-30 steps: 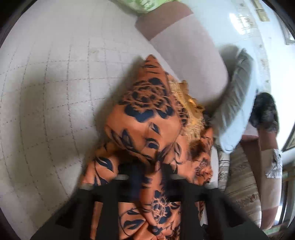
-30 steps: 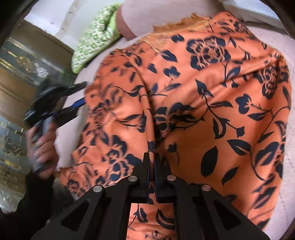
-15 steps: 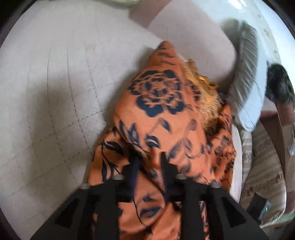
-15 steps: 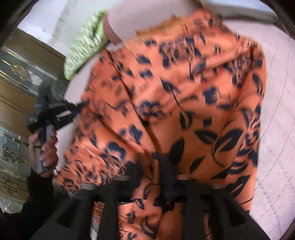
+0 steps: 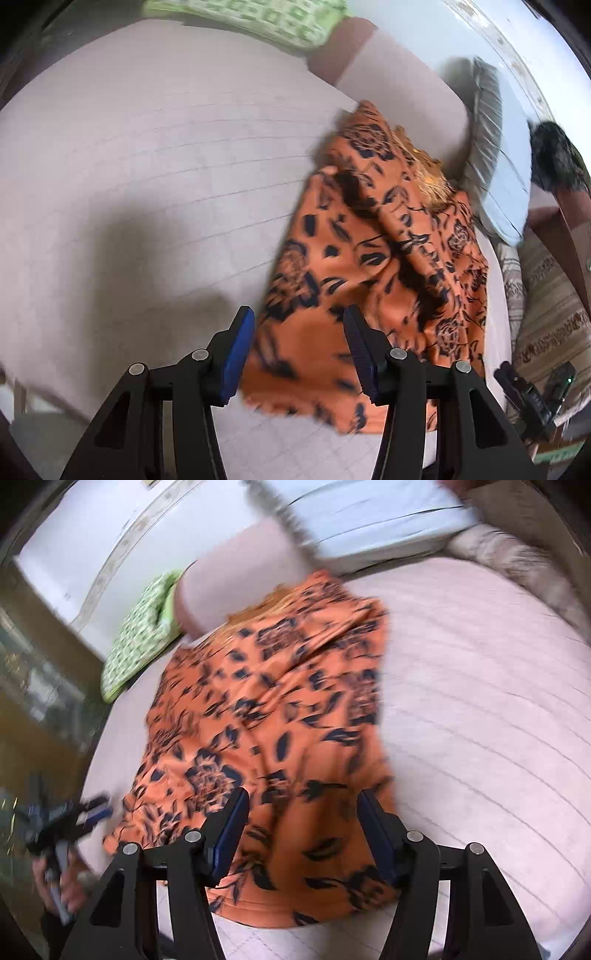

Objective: Fold small clothes

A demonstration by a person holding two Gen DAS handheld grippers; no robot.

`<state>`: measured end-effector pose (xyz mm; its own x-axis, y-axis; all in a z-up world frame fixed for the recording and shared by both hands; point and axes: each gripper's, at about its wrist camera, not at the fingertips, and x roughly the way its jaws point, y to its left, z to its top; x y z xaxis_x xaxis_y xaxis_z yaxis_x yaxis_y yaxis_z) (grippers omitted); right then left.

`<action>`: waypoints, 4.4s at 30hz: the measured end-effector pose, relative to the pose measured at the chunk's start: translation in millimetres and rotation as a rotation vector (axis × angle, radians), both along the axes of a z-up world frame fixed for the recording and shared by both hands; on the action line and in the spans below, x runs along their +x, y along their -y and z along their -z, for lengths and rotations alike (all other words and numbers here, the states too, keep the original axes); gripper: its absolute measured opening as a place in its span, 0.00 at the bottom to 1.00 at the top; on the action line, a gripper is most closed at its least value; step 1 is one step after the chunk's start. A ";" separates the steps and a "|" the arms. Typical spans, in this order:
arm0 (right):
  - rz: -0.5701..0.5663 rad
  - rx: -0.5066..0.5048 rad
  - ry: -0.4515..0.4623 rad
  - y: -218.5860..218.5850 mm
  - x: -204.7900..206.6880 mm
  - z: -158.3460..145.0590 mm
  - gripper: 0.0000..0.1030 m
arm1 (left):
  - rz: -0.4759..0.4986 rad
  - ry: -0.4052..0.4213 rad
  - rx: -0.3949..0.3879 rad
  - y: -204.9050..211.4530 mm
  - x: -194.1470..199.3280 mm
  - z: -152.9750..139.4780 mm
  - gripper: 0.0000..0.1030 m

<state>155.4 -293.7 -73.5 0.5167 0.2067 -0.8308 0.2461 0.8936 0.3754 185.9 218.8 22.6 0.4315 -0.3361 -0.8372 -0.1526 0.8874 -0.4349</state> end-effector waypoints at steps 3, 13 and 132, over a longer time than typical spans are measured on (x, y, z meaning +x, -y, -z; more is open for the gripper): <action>0.105 0.011 -0.026 23.2 -14.8 -1.5 0.62 | 0.001 -0.037 -0.004 -7.6 -11.8 9.0 0.50; 0.141 0.017 -0.256 29.2 -11.5 33.4 0.56 | 0.120 -0.094 0.010 19.5 -21.2 15.7 0.43; -0.014 -0.015 -0.042 5.5 -15.8 -23.1 0.12 | 0.140 0.113 -0.078 57.7 32.6 74.8 0.12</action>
